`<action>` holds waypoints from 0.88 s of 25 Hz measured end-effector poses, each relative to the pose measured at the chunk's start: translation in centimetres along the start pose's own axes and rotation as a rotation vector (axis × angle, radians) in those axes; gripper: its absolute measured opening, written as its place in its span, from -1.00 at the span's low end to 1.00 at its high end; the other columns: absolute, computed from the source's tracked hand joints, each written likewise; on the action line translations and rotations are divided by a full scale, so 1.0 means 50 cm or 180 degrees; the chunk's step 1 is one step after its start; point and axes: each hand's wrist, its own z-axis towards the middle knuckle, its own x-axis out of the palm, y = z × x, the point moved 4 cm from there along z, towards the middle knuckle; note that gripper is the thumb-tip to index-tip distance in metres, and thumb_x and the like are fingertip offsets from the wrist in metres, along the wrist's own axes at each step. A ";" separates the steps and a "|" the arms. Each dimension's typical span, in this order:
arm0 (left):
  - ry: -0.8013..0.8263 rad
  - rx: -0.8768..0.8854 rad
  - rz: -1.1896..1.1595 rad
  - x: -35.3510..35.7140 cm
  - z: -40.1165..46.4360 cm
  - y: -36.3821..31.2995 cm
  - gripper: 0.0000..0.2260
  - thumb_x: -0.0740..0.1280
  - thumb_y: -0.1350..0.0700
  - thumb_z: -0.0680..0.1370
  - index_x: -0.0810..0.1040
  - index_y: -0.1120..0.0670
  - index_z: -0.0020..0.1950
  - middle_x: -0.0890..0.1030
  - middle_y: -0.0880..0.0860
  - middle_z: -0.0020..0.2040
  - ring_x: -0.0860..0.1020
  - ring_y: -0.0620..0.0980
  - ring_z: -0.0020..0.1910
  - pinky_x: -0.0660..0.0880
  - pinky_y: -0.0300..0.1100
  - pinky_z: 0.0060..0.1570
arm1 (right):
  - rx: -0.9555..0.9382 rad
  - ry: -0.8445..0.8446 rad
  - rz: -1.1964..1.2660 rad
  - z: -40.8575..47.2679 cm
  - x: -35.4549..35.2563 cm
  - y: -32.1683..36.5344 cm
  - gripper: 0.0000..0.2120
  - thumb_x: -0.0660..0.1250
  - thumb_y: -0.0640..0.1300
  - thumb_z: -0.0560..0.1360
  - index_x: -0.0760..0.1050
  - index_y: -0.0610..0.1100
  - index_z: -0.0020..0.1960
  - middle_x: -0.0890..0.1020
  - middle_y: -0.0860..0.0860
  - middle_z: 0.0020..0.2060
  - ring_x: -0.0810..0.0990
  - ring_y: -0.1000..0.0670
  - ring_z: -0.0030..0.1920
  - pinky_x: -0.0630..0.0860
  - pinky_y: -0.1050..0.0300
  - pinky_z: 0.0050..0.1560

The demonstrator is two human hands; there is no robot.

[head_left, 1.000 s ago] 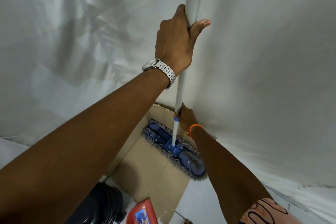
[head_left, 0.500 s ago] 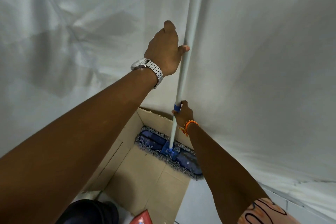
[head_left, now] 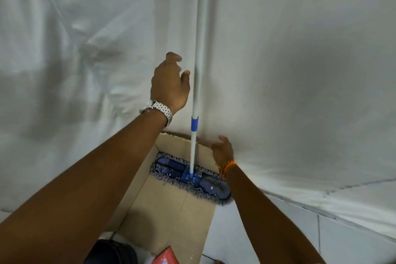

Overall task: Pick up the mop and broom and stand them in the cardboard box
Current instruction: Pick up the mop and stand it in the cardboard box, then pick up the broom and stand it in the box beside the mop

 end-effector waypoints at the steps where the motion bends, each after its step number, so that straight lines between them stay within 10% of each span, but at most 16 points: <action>1: -0.0066 0.0023 -0.0123 -0.012 -0.028 -0.014 -0.70 0.32 0.10 0.58 0.45 0.09 0.29 0.67 0.07 0.10 0.61 0.09 0.15 0.51 -0.07 0.08 | 0.0159 -0.0056 0.0126 -0.033 -0.030 -0.051 -0.49 0.31 -0.08 0.45 0.34 -0.11 0.37 0.53 -0.17 0.28 0.55 -0.18 0.24 0.50 -0.08 0.29; 4: -0.0019 0.0161 -0.0430 -0.032 -0.125 -0.082 -0.76 0.33 0.08 0.55 0.48 0.03 0.21 0.69 -0.04 0.01 0.65 0.04 0.06 0.56 -0.07 0.03 | 0.0443 -0.0342 0.0747 -0.159 -0.148 -0.198 -0.73 0.30 -0.01 0.36 0.45 0.10 0.06 0.61 -0.16 0.10 0.63 -0.17 0.03 0.60 -0.12 0.09; 9: 0.0305 0.0243 -0.0753 0.004 -0.353 -0.210 -0.83 0.35 0.10 0.53 0.52 0.01 0.11 0.70 -0.08 -0.03 0.67 0.00 -0.03 0.59 -0.06 0.02 | 0.0790 -0.0910 0.1843 -0.487 -0.418 -0.373 -0.89 0.23 -0.28 0.51 0.47 -0.13 -0.15 0.56 -0.15 -0.32 0.54 -0.03 -0.46 0.34 0.24 -0.43; 22: 0.2990 -0.0143 0.0277 0.471 -1.161 -0.518 -0.81 0.35 0.06 0.52 0.53 0.04 0.12 0.69 0.10 0.12 0.57 0.22 0.20 0.55 0.07 0.18 | 0.2060 -0.1847 0.0755 -1.141 -1.200 -1.053 -0.83 0.25 -0.31 0.49 0.49 -0.16 -0.25 0.57 -0.16 -0.37 0.44 -0.05 -0.44 0.31 0.24 -0.42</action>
